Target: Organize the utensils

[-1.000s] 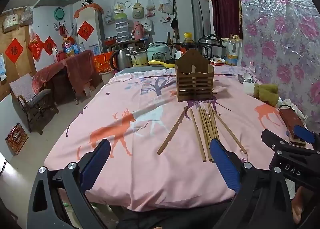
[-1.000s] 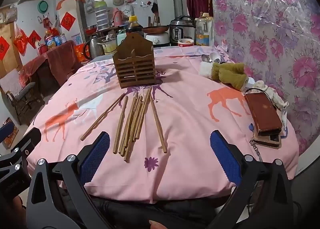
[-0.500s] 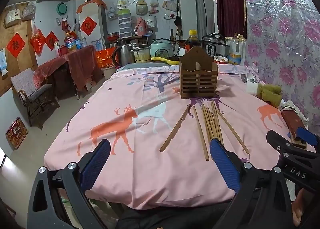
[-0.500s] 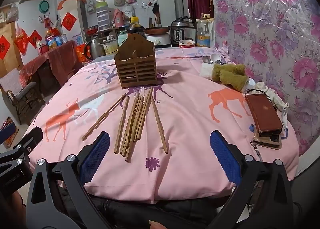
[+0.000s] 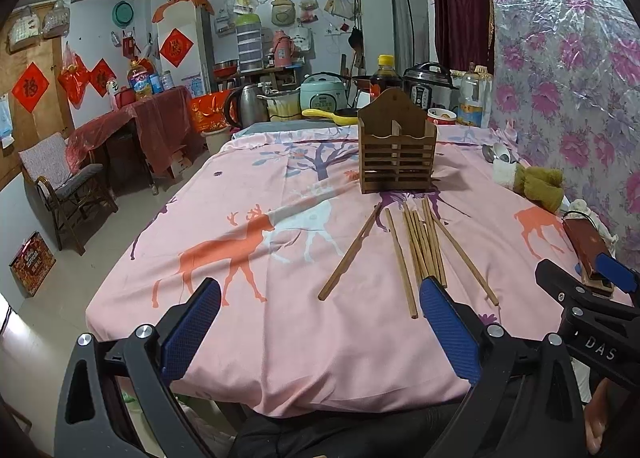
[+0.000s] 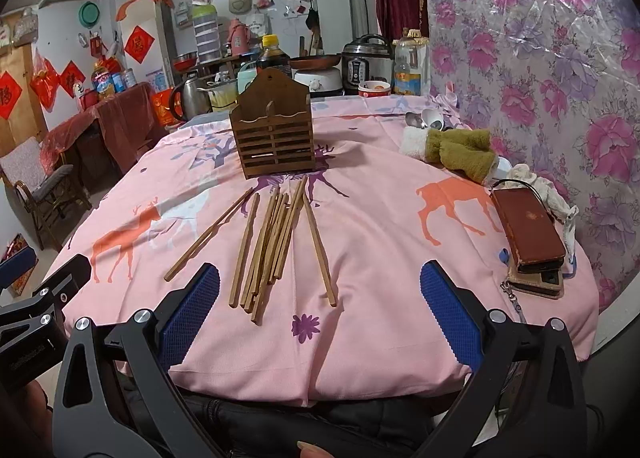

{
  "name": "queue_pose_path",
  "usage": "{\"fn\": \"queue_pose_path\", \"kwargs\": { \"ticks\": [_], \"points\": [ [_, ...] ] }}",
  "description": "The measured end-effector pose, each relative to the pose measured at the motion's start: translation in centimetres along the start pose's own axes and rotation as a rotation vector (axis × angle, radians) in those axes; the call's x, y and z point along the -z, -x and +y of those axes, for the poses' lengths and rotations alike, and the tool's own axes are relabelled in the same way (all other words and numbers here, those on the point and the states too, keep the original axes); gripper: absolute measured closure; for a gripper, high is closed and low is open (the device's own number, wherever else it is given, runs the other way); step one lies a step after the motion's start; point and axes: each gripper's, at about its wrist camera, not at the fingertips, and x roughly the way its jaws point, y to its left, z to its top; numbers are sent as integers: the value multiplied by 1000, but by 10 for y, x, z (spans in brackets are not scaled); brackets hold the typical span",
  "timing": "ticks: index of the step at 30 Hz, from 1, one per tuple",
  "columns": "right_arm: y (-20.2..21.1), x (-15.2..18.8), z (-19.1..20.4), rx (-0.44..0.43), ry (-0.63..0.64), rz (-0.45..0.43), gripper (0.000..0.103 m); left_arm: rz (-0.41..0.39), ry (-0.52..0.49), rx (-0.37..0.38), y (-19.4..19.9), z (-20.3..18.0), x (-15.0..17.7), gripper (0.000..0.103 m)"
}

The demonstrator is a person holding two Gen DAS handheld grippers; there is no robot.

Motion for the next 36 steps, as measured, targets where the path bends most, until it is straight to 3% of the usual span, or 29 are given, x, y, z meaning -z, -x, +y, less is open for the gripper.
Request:
{"fn": "queue_pose_path", "kwargs": {
  "ticks": [18,19,36],
  "points": [
    [1,0,1,-3,4,-1,6,9,1,4,-1,-10,12,5],
    [2,-1,1,-3,4,-1,6,9,1,4,-2,0,1,5],
    [1,3,2,-6,3,0,6,17,4,7,-4,-1,4,5]
  ]
}}
